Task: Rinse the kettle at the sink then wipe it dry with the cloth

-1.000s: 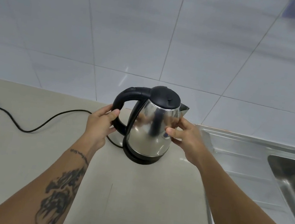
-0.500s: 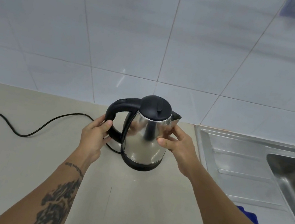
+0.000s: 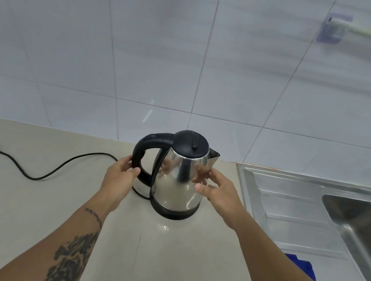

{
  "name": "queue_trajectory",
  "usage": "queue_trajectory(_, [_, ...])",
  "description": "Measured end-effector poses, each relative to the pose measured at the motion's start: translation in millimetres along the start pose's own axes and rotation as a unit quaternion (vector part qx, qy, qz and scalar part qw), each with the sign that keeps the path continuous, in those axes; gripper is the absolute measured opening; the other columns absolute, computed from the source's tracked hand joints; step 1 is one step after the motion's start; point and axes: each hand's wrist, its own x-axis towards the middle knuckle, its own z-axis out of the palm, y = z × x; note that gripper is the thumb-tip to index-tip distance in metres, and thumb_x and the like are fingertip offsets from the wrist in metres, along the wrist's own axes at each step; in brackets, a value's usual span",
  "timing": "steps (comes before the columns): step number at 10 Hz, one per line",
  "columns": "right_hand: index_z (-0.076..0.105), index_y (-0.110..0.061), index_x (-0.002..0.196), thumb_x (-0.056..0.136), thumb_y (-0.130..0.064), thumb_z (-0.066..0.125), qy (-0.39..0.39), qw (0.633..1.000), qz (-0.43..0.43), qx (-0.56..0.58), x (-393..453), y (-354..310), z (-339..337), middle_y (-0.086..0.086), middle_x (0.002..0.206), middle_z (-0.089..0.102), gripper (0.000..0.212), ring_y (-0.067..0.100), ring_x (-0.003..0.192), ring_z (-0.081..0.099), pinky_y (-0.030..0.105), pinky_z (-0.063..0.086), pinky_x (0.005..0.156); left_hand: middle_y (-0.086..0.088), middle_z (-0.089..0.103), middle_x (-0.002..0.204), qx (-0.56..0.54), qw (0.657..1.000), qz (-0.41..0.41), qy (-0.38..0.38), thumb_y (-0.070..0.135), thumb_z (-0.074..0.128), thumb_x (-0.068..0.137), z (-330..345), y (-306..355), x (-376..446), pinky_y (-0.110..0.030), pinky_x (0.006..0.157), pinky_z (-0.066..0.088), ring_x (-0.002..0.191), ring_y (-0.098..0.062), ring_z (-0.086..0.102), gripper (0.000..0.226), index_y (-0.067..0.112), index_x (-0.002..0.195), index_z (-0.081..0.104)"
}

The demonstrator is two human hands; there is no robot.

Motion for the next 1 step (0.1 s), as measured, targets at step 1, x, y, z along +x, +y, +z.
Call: queue_trajectory(1, [0.037,-0.022,0.159,0.091,-0.023,0.075,0.045,0.994,0.046,-0.091,-13.1,-1.6,-14.9,-0.003,0.158,0.044,0.078,0.021,0.135,0.054,0.043,0.043,0.115,0.003,0.055,0.139,0.107,0.992,0.055,0.046,0.014,0.055,0.096,-8.5,8.6,-14.5,-0.033,0.104,0.041,0.124,-0.017,0.053,0.046,0.021,0.141,0.05])
